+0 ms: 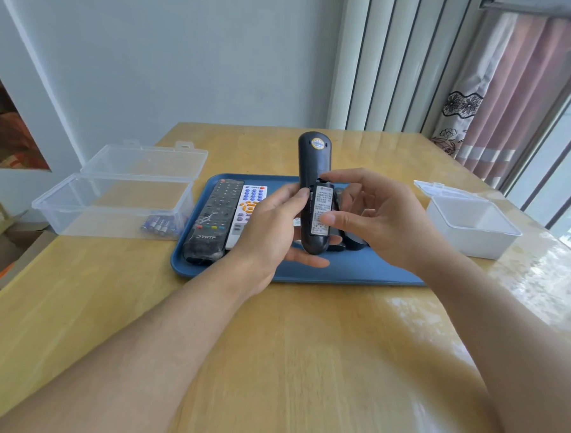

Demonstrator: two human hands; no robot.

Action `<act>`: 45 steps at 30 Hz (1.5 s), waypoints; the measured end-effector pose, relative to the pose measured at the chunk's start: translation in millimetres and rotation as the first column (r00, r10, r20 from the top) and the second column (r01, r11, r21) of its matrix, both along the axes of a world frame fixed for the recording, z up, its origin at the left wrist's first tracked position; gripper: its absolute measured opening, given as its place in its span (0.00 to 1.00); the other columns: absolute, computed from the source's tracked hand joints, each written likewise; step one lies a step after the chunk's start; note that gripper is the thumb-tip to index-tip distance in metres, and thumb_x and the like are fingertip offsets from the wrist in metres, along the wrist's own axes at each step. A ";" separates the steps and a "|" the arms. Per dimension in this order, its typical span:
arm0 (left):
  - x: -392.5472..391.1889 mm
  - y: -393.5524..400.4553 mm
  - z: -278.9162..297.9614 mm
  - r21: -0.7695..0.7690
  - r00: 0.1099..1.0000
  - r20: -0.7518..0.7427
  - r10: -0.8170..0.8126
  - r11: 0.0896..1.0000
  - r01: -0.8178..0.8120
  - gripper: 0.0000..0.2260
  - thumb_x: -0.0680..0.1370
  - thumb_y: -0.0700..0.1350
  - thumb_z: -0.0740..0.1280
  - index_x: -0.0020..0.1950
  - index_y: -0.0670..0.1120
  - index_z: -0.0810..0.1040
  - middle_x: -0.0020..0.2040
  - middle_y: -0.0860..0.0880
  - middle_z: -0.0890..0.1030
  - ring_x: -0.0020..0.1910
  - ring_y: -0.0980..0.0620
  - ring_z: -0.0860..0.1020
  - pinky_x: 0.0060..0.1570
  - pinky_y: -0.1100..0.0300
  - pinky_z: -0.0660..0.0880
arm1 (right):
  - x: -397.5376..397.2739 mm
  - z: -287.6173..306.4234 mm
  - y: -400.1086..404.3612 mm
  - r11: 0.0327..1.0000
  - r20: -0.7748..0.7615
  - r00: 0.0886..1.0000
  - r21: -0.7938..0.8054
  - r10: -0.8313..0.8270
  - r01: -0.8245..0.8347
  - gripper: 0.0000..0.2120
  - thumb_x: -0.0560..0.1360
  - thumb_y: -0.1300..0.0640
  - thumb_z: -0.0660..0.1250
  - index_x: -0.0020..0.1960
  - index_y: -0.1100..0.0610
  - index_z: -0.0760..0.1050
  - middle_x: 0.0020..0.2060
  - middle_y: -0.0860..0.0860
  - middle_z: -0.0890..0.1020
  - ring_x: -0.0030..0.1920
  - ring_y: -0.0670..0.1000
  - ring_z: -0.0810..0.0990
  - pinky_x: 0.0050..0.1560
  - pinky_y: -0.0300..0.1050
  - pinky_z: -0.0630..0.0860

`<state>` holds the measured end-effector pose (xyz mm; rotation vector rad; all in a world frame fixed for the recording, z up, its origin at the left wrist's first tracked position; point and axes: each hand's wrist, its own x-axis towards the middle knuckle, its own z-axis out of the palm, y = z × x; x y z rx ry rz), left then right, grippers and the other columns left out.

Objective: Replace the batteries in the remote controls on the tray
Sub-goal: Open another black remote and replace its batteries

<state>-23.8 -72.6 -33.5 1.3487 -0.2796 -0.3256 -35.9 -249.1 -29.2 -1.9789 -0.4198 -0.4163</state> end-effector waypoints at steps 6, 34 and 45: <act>0.4 0.3 -1.0 -0.003 1.000 0.013 -0.022 1.000 0.022 0.12 0.86 0.50 0.58 0.63 0.47 0.78 0.53 0.41 0.86 0.47 0.37 0.86 0.33 0.48 0.83 | -0.9 1.3 0.3 0.999 -0.030 0.999 0.044 -0.015 0.017 0.25 0.65 0.57 0.80 0.60 0.51 0.76 0.33 0.47 0.74 0.29 0.44 0.70 0.31 0.35 0.69; 25.4 21.4 -0.9 0.546 0.810 0.473 0.345 0.607 -0.577 0.23 0.78 0.59 0.61 0.73 0.60 0.67 0.59 0.53 0.80 0.54 0.46 0.80 0.53 0.47 0.78 | 2.1 -18.2 10.8 0.875 0.090 0.962 -0.401 -0.256 0.270 0.21 0.76 0.48 0.73 0.67 0.41 0.75 0.53 0.38 0.76 0.53 0.41 0.76 0.51 0.34 0.70; 10.2 12.9 2.1 0.807 0.831 0.553 0.056 0.211 -0.551 0.20 0.81 0.53 0.60 0.71 0.46 0.71 0.62 0.44 0.70 0.49 0.41 0.74 0.44 0.53 0.68 | 3.8 -24.6 21.9 0.751 0.024 0.947 -0.603 -0.321 0.270 0.26 0.77 0.44 0.70 0.74 0.43 0.69 0.67 0.42 0.74 0.66 0.47 0.66 0.68 0.45 0.65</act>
